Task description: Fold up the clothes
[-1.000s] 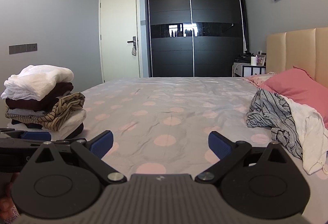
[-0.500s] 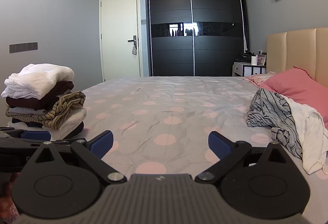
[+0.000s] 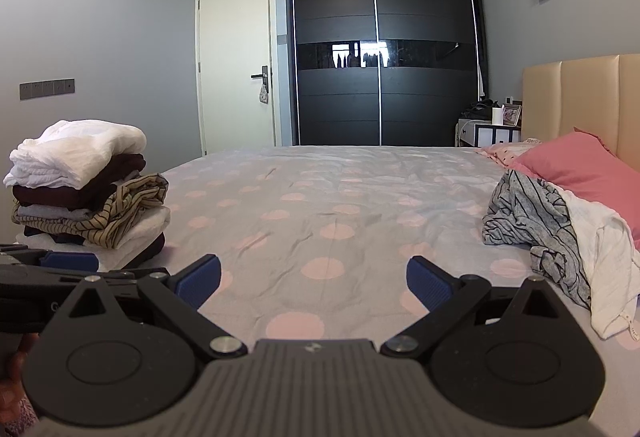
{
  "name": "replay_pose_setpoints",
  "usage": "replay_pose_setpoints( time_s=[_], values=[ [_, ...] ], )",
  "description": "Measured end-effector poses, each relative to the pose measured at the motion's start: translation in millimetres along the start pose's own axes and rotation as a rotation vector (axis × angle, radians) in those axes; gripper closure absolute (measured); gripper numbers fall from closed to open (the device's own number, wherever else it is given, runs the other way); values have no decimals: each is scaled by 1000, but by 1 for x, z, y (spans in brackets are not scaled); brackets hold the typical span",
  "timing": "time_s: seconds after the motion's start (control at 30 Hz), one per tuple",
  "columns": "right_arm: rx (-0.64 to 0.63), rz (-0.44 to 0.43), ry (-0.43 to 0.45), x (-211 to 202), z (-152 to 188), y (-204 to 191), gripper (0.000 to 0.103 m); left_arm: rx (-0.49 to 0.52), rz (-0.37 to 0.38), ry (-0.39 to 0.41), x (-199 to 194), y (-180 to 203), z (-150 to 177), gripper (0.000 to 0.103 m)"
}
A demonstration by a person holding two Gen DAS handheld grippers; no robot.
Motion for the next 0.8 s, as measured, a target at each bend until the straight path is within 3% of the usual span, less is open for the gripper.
replay_pose_setpoints(
  time_s=[0.8],
  values=[
    [-3,5,1,5,3,-12,3,-1,-3,-4,-3,4,3,25]
  ],
)
Point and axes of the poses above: each gripper's, at about its wrist camera, not at the fingertips, and x roughly the way its jaws point, y to its right, z to its underside, the point moved 7 cm from there along x, roughly the way its jaws point, and after that the axes turned 11 degrees about x, right-handed, at the moved point
